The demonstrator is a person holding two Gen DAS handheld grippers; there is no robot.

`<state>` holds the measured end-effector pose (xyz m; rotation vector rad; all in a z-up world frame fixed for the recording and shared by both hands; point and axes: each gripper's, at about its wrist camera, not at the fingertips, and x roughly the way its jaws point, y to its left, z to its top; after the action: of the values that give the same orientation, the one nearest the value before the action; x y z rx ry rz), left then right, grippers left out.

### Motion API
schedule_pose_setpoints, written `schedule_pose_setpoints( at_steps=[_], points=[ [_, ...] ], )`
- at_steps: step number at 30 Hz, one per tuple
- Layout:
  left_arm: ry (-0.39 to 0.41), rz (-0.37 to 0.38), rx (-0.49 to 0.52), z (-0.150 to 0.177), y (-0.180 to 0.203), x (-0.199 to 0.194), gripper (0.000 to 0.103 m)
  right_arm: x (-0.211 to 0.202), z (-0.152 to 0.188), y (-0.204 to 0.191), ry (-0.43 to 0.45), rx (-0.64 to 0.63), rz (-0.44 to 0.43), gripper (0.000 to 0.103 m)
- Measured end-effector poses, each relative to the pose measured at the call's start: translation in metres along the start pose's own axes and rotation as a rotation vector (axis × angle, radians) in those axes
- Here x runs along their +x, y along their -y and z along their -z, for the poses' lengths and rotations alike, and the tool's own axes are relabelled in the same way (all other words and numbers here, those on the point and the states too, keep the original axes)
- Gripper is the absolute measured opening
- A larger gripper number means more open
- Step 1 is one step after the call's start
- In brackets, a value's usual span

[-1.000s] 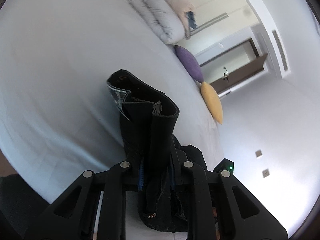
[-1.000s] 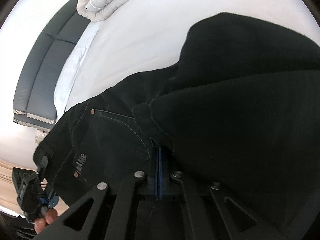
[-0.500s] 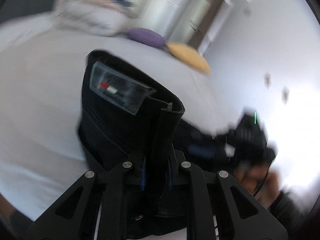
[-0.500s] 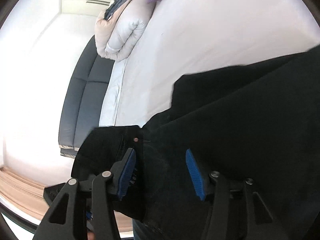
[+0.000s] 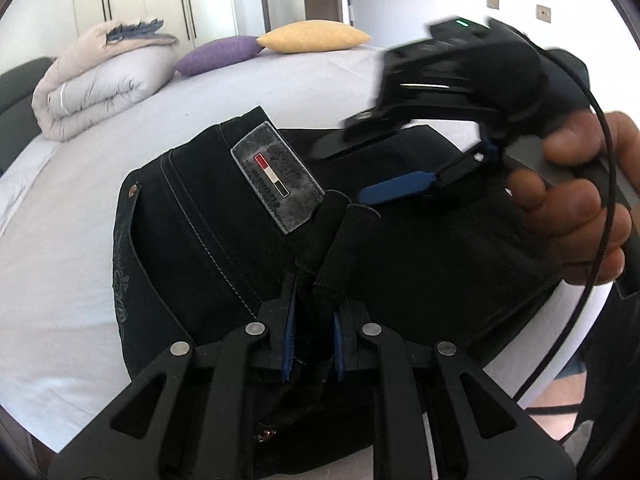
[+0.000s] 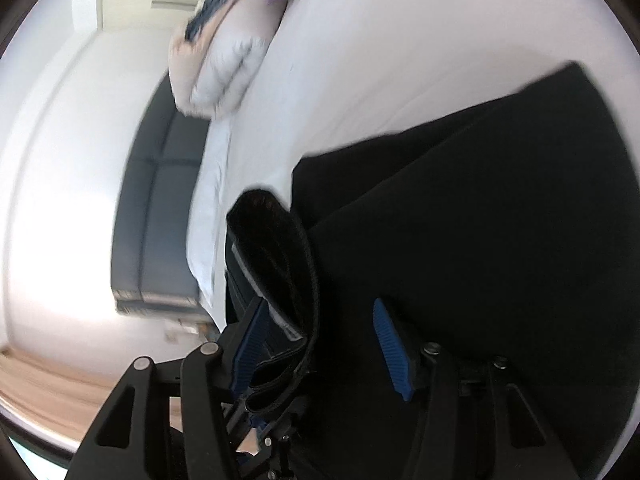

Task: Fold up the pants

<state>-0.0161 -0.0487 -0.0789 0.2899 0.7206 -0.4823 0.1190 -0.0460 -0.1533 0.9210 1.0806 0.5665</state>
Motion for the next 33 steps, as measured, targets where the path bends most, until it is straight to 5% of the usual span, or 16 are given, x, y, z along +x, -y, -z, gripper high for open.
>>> schedule_pose_setpoints(
  at_steps=[10, 16, 33],
  points=[
    [0.014, -0.008, 0.028, 0.015, 0.003, -0.014, 0.013, 0.017, -0.008, -0.006, -0.051, -0.022, 0.003, 0.052],
    [0.026, 0.007, 0.045, 0.010, -0.001, -0.009, 0.012, 0.029, -0.014, -0.014, -0.053, -0.048, 0.006, 0.020],
    [0.048, 0.071, 0.065, -0.003, 0.013, -0.027, 0.012, -0.018, 0.011, -0.013, 0.068, -0.103, 0.063, 0.012]
  ],
)
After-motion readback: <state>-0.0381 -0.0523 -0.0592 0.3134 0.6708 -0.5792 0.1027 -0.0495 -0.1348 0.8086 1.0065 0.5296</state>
